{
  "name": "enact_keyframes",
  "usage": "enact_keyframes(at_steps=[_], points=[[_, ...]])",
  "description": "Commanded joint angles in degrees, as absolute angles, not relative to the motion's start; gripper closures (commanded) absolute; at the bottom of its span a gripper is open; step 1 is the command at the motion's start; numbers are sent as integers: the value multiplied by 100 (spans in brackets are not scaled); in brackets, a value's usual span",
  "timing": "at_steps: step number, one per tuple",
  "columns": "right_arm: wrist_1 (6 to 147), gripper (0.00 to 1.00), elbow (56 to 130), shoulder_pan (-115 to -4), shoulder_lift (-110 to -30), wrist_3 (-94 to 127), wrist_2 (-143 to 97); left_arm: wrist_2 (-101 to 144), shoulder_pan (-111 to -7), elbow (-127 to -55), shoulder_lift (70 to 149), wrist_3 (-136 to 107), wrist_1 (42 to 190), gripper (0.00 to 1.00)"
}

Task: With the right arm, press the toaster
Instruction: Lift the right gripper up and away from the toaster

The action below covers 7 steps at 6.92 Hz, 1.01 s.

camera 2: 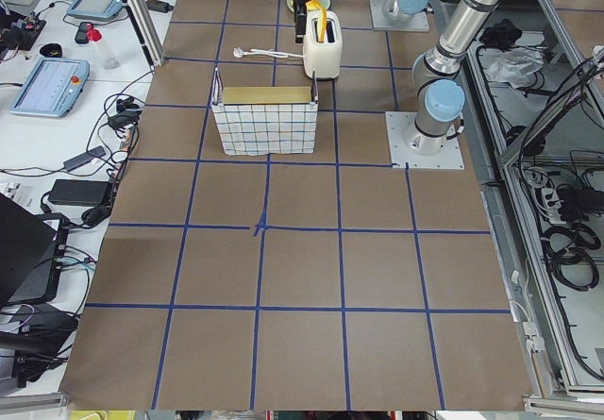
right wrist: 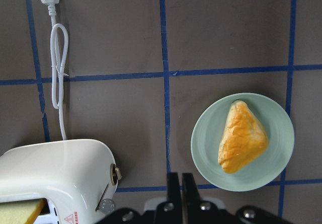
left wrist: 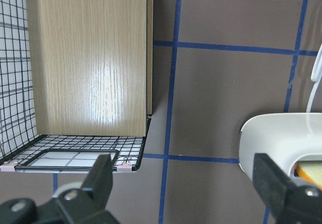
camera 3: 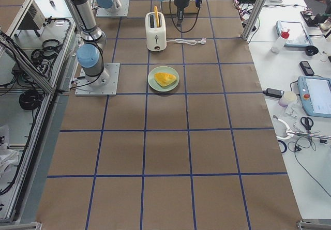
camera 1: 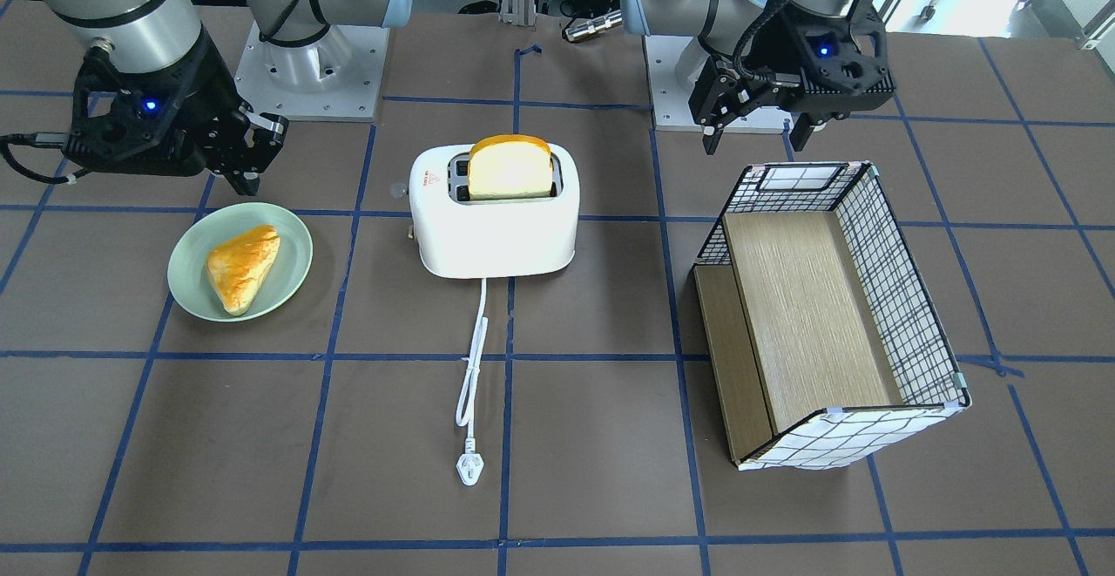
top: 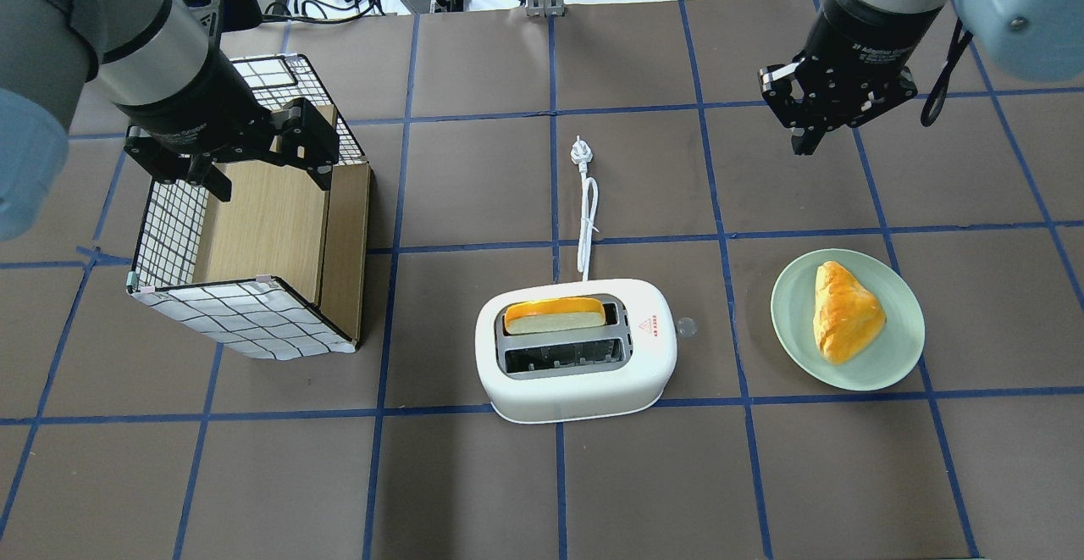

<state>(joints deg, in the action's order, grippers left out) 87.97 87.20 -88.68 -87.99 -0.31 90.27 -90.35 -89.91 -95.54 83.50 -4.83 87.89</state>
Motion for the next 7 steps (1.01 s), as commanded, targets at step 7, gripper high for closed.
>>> enact_keyframes(at_steps=[7], points=[[8517, 0, 7508, -8815, -8210, -676, 9158, -9035, -8991, -9554, 8350, -483, 8789, 0]])
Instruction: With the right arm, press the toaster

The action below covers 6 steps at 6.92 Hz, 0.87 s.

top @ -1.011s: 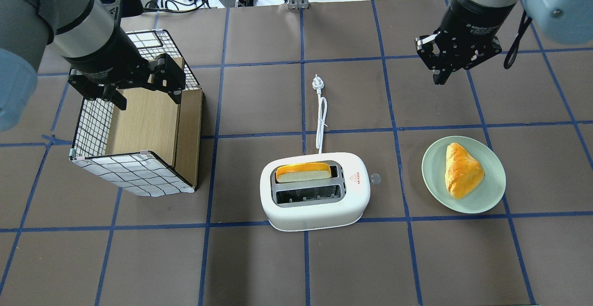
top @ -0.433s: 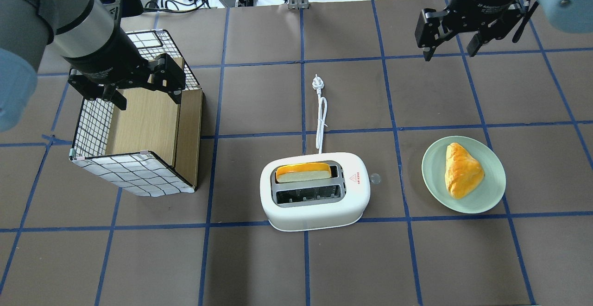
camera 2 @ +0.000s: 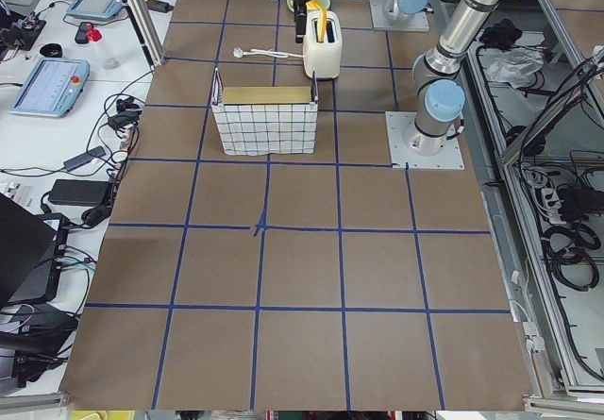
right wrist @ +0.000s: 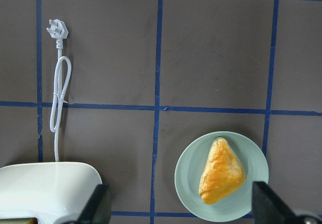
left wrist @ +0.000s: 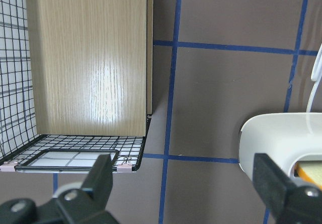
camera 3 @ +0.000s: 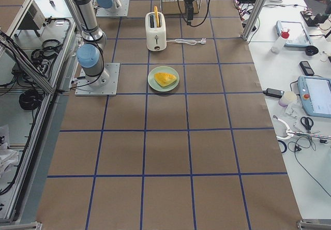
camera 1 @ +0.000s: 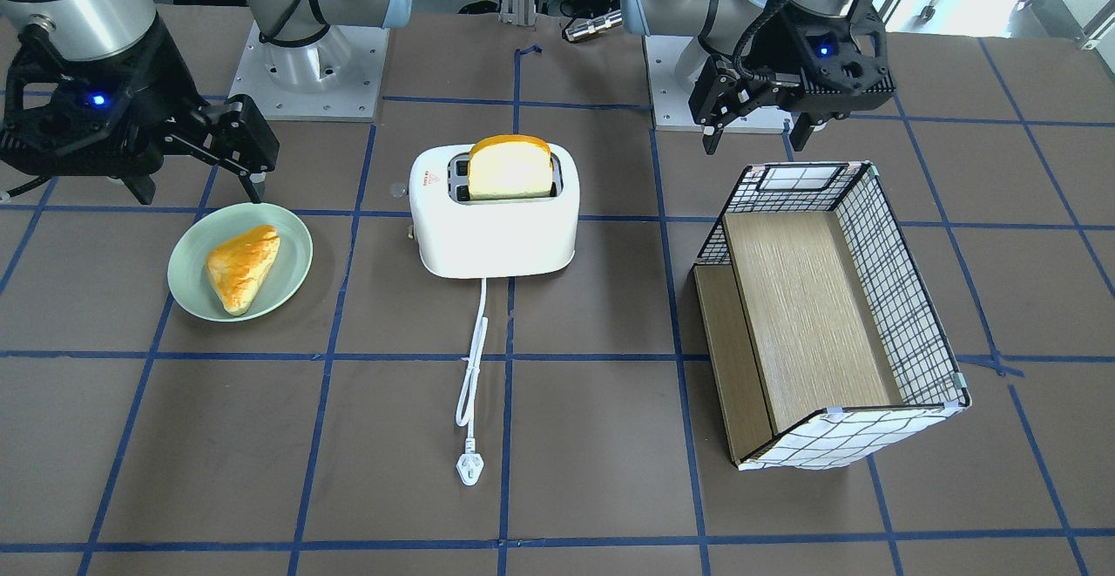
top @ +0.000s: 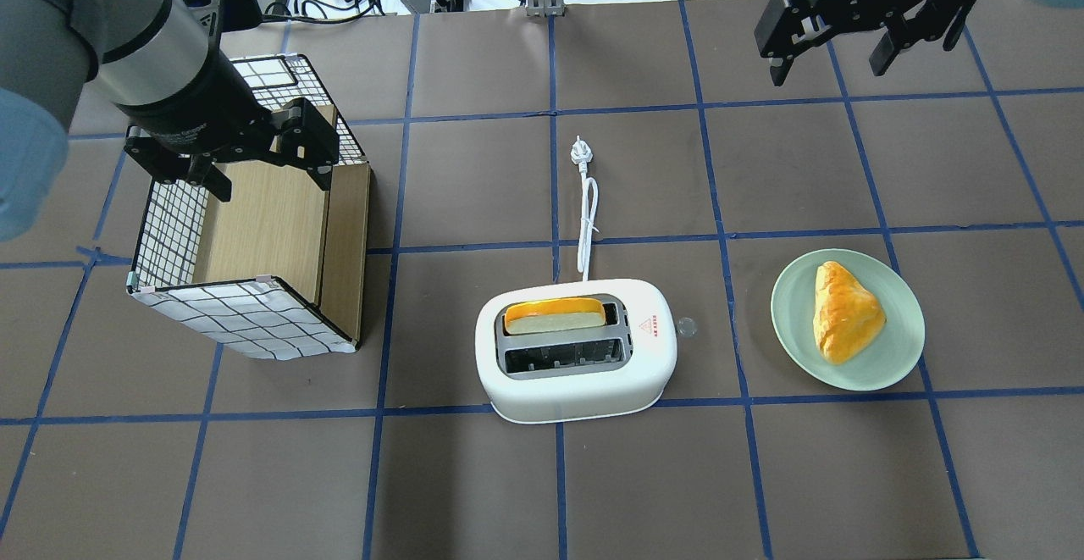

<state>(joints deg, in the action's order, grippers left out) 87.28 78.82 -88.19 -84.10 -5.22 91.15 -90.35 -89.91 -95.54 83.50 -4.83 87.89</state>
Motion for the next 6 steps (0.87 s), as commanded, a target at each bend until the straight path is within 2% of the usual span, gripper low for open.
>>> enact_keyframes(at_steps=[1, 2, 4, 6], points=[[8525, 0, 7454, -8815, -8192, -764, 9176, -9035, -8991, -9554, 8350, -483, 8789, 0], [8595, 0, 7401, -8815, -8157, -1208, 9176, -9035, -8991, -9554, 8350, -483, 8789, 0], [8762, 0, 7479, -8824, -8165, -628, 9088, -9035, -8991, -9554, 8350, -483, 8789, 0], [8361, 0, 7567, -8842, -8209, 15, 8940, -9035, -8991, -9554, 8350, -483, 8789, 0]])
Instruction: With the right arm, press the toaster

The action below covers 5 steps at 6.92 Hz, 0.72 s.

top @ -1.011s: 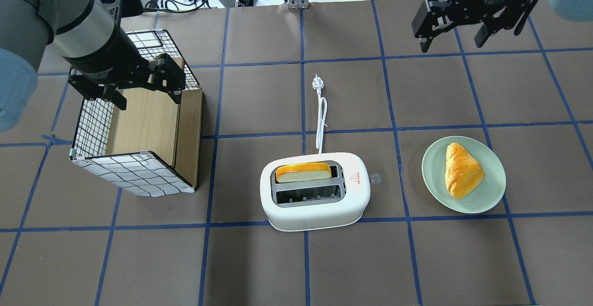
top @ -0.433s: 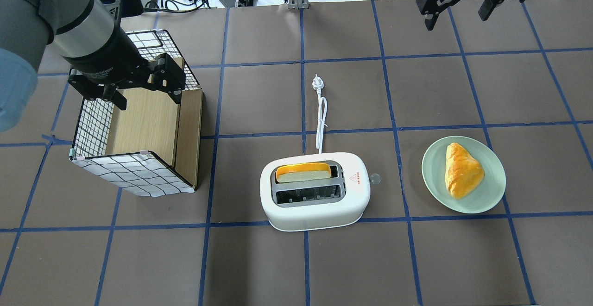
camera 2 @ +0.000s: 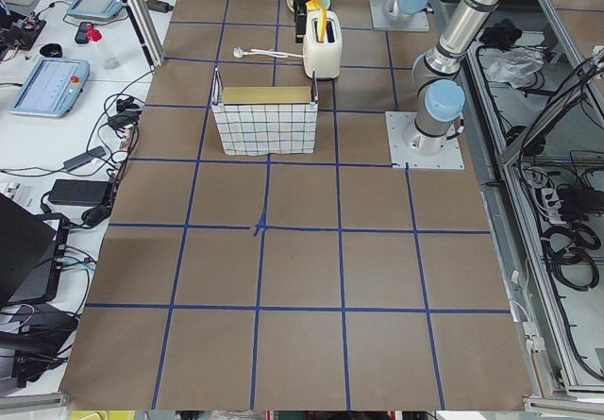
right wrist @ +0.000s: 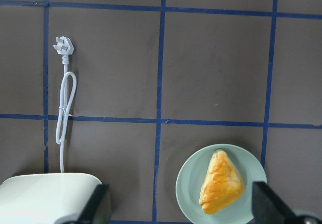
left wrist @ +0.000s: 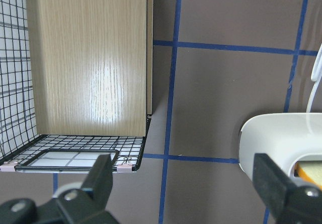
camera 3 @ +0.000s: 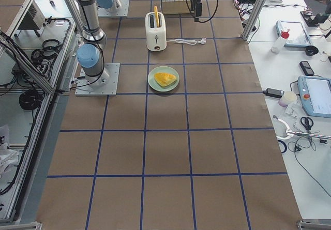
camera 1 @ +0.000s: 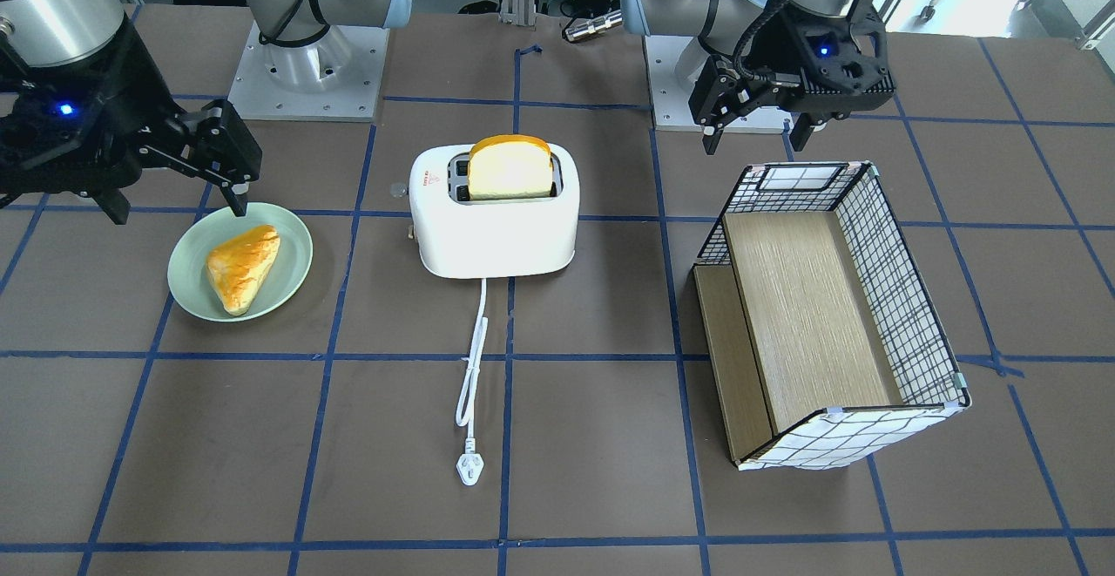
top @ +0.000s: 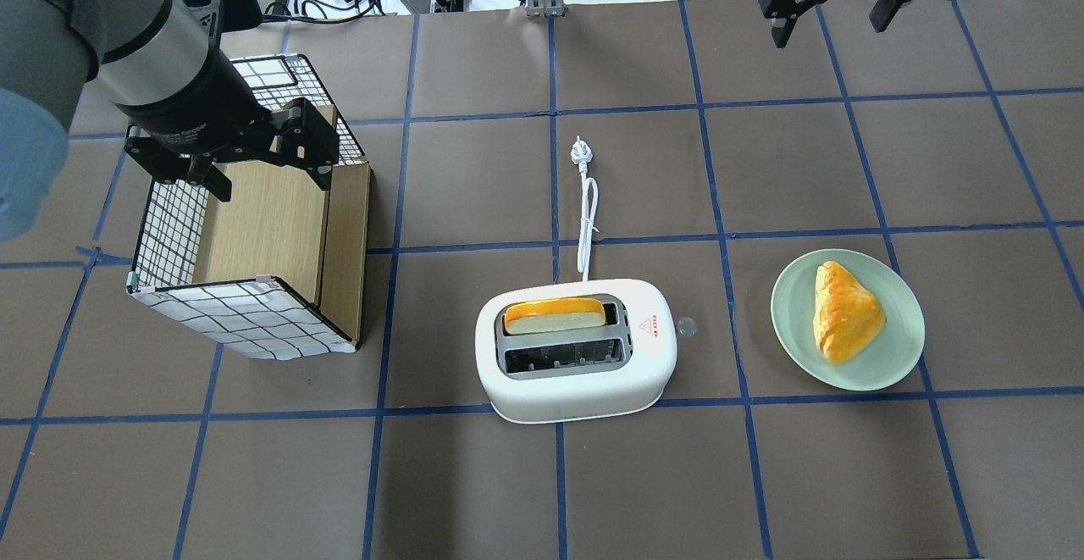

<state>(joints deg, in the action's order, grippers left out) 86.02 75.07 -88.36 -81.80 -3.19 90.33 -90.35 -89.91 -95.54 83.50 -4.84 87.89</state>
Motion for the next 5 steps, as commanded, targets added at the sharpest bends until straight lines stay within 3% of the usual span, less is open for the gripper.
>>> enact_keyframes(at_steps=[1, 5], points=[[8271, 0, 7680, -8850, -8252, 26, 8912, -9035, -8991, -9554, 8350, -483, 8789, 0], [9964, 0, 8902, -8824, -8771, -26, 8911, -9035, -8991, -9554, 8350, -483, 8789, 0]])
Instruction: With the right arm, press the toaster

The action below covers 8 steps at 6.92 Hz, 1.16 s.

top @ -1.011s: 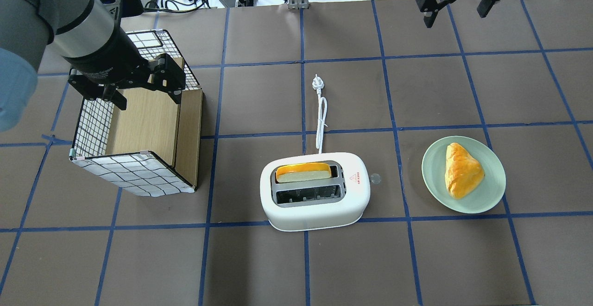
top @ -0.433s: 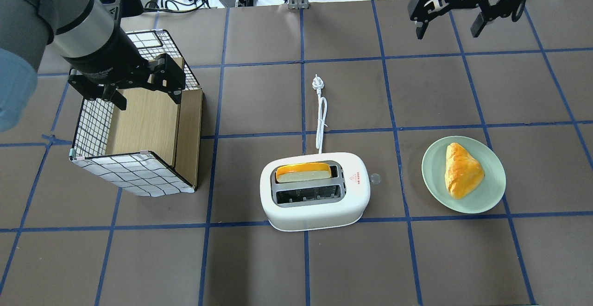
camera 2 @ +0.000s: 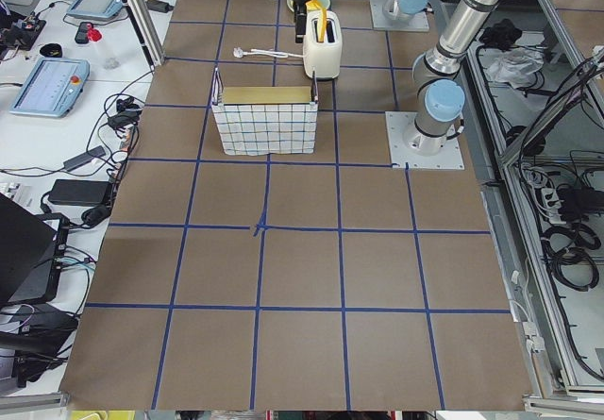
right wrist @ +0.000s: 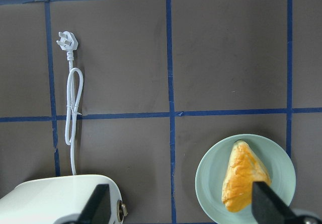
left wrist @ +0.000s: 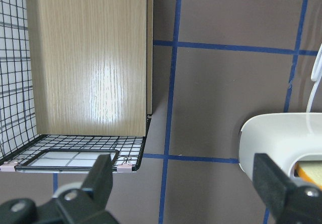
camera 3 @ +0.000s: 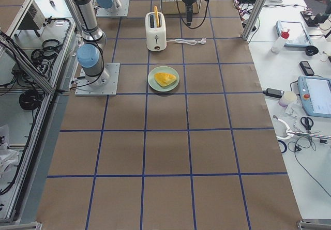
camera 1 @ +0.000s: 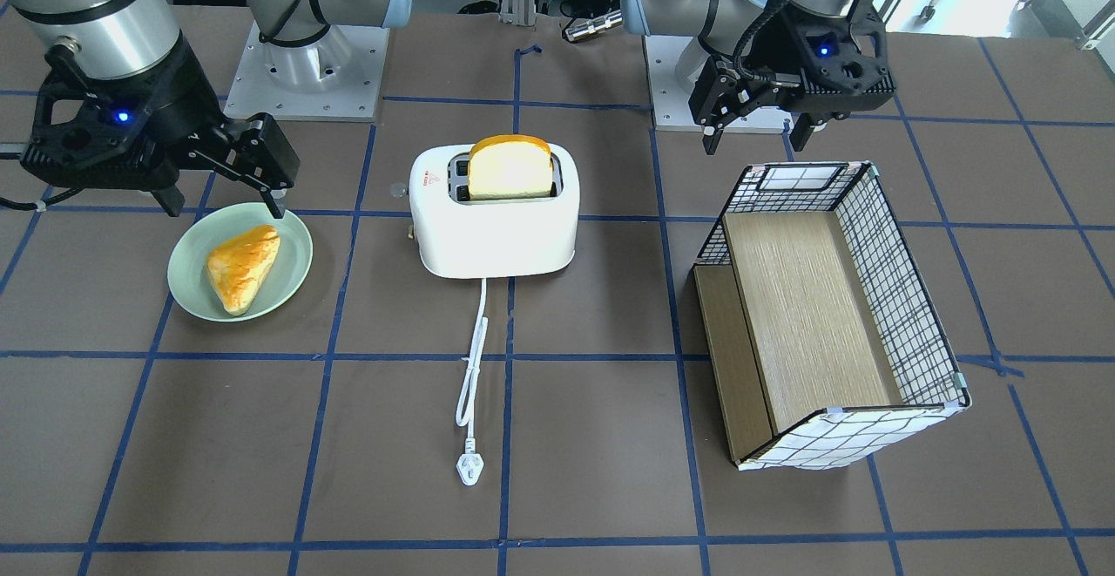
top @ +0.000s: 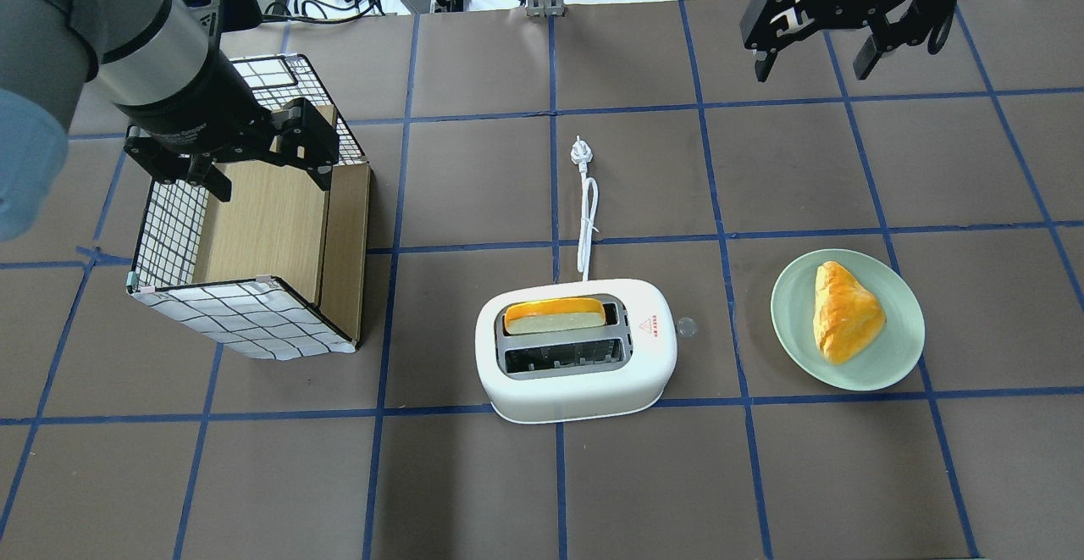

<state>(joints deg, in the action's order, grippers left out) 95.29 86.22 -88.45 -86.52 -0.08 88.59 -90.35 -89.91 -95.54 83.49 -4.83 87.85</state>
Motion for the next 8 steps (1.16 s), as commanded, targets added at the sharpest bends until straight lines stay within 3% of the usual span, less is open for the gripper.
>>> enact_keyframes(at_steps=[1, 8], points=[[9888, 0, 8860, -8816, -8780, -18, 8947, -9035, -8991, -9554, 8350, -483, 8789, 0], [9116, 0, 8613, -8789, -8815, 35, 9109, -9035, -8991, -9554, 8350, -483, 8789, 0]])
